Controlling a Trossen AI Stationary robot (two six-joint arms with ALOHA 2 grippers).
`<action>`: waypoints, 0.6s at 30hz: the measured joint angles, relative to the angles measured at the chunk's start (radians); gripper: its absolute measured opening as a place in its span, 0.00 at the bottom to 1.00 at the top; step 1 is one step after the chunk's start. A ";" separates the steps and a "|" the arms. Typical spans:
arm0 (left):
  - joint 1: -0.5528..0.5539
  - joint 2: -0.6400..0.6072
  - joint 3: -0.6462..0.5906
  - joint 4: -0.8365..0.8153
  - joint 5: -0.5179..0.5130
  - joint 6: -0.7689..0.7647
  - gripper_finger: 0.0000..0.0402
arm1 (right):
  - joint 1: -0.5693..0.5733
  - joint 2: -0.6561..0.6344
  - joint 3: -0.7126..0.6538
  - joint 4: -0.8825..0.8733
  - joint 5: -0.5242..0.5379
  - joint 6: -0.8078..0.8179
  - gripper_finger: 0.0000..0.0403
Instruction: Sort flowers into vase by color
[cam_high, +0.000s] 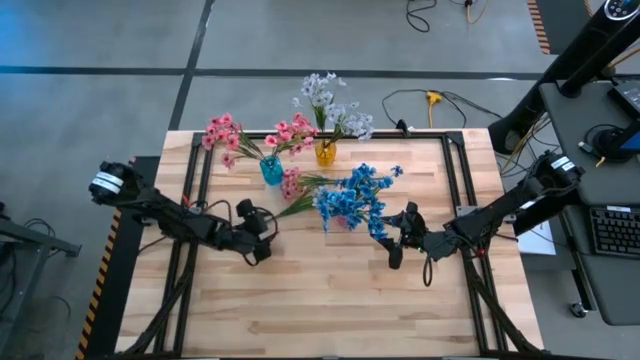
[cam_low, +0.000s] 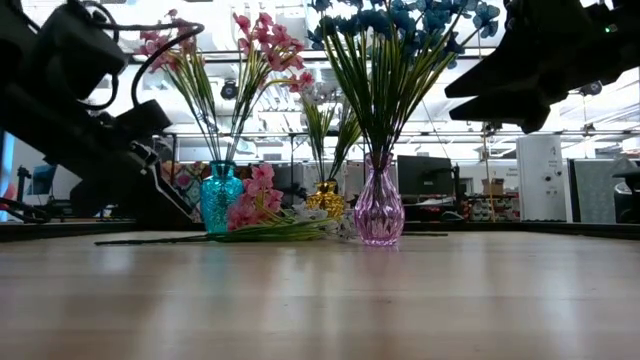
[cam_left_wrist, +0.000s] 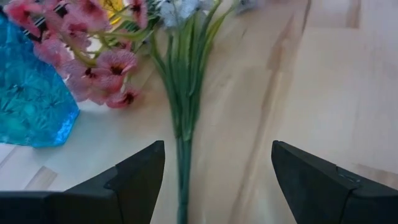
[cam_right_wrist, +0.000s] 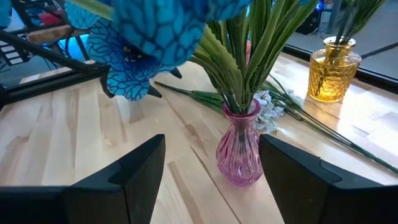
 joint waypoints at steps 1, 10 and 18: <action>0.006 0.000 -0.009 0.009 0.000 0.000 0.69 | 0.000 0.000 0.000 -0.001 0.000 0.000 0.62; 0.055 0.002 -0.027 0.012 0.000 -0.003 0.64 | 0.000 0.000 0.000 -0.003 0.000 0.000 0.63; 0.063 0.002 -0.063 0.017 0.001 -0.036 0.55 | 0.000 0.000 0.000 -0.004 0.001 0.000 0.62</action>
